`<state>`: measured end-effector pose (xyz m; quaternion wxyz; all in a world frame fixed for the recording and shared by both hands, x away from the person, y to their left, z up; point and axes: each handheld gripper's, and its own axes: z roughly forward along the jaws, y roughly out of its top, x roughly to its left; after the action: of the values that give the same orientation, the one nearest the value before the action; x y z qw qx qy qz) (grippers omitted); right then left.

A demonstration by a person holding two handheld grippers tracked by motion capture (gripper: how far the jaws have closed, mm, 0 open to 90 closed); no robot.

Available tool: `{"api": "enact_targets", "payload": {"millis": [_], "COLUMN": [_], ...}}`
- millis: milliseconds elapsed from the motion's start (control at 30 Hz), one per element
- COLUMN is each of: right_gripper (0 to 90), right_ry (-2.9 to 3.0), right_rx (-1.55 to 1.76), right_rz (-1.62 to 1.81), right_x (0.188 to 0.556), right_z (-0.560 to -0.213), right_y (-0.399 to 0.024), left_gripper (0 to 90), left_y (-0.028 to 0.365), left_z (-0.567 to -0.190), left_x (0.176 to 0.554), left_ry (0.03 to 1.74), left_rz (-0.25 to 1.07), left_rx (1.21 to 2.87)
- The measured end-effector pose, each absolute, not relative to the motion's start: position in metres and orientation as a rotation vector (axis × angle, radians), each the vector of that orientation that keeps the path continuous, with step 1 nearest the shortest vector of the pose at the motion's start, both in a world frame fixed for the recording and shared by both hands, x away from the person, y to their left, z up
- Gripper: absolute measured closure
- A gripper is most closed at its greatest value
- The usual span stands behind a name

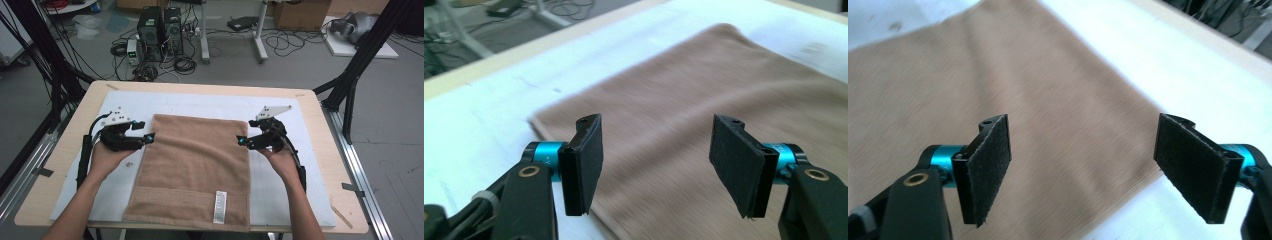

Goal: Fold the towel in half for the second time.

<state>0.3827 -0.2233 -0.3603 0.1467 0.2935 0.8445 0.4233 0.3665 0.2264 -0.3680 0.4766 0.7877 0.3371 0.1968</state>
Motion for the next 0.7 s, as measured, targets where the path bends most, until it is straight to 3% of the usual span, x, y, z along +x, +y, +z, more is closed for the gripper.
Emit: {"api": "enact_targets", "payload": {"millis": [333,700], "right_gripper": [25.4,27.2], "right_ry": [2.386,2.403], "right_rx": [0.994,1.102], "right_rz": [1.101,0.992], "right_x": [0.428,0.445], "right_z": [-0.389,-0.424], "right_y": [-0.228,-0.228], "left_gripper": [43.9,45.4], "left_y": [0.223,0.22], "left_z": [-0.391,-0.436], "left_x": [0.419,0.445], "left_ry": [0.923,1.082], "left_rz": [0.553,0.524], "left_rx": [1.906,2.006]}}
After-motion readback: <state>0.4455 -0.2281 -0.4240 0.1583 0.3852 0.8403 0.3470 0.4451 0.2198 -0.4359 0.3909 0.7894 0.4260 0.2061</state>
